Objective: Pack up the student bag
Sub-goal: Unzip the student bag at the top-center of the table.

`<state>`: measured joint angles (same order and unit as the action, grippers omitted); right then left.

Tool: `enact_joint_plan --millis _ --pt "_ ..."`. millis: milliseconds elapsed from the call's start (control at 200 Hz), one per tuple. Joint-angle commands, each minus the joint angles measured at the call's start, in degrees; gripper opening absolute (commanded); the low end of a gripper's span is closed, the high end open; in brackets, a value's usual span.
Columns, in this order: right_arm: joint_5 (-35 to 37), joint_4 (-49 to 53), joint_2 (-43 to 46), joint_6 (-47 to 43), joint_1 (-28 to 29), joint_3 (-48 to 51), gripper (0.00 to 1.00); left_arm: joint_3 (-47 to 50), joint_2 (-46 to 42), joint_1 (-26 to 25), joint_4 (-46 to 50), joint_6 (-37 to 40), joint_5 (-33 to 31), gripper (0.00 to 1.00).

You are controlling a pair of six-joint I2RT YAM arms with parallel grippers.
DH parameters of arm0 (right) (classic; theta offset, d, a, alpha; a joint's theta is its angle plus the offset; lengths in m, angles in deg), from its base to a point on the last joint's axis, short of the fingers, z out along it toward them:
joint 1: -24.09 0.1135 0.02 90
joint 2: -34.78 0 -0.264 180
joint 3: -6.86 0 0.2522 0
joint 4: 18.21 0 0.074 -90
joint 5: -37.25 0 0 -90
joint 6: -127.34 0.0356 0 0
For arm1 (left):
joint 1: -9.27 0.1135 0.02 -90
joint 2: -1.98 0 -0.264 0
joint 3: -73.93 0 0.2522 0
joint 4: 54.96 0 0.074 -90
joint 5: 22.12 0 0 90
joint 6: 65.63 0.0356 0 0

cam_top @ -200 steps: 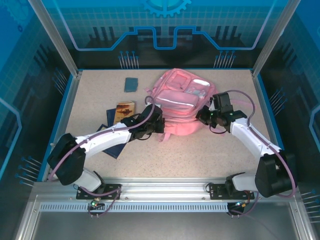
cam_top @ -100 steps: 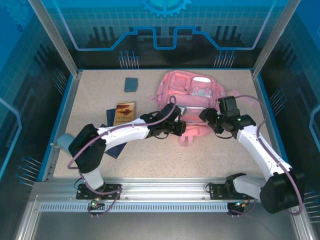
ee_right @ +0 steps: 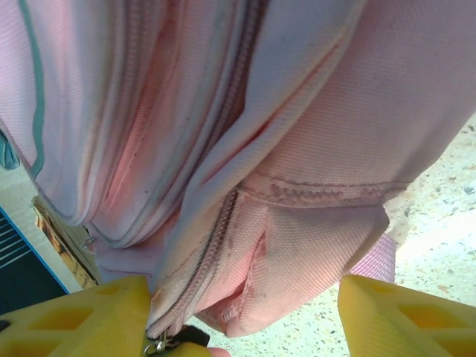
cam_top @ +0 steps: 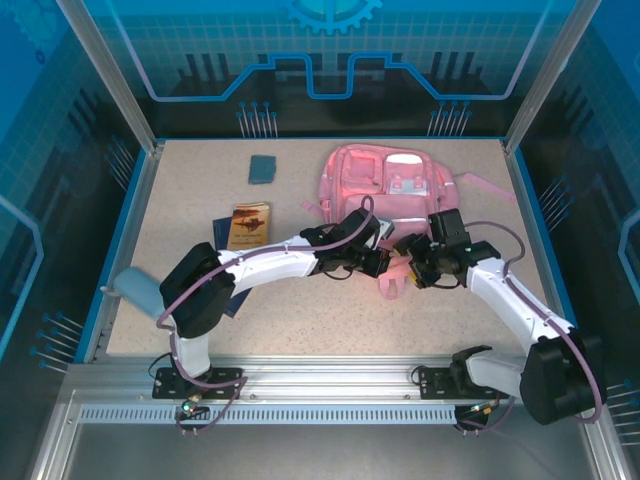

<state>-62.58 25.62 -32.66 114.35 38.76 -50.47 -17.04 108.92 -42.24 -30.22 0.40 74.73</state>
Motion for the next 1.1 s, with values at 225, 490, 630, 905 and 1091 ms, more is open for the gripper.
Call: enact_joint_plan --millis 225,490,630,905,1091 --pt "-3.8 -4.4 -7.5 3.4 -0.3 -1.0 0.73 0.8 -2.1 -0.3 -3.5 2.5 2.5 0.0" --pt "4.5 1.8 -6.1 -1.2 -2.4 -0.6 0.29 3.4 -4.9 0.9 1.4 6.3 -2.4 0.0" --pt "10.3 4.1 -4.2 -8.5 -4.5 -0.5 0.2 8.8 -9.0 4.7 3.3 8.1 -3.5 0.0" --pt "10.5 1.9 -2.5 -16.4 -8.3 -0.4 0.27 15.4 -13.1 11.4 0.1 9.6 -2.6 0.0" --pt "4.1 -0.6 -0.4 -17.5 -8.1 -1.5 0.58 11.4 -10.8 9.0 -3.3 8.6 2.4 0.0"
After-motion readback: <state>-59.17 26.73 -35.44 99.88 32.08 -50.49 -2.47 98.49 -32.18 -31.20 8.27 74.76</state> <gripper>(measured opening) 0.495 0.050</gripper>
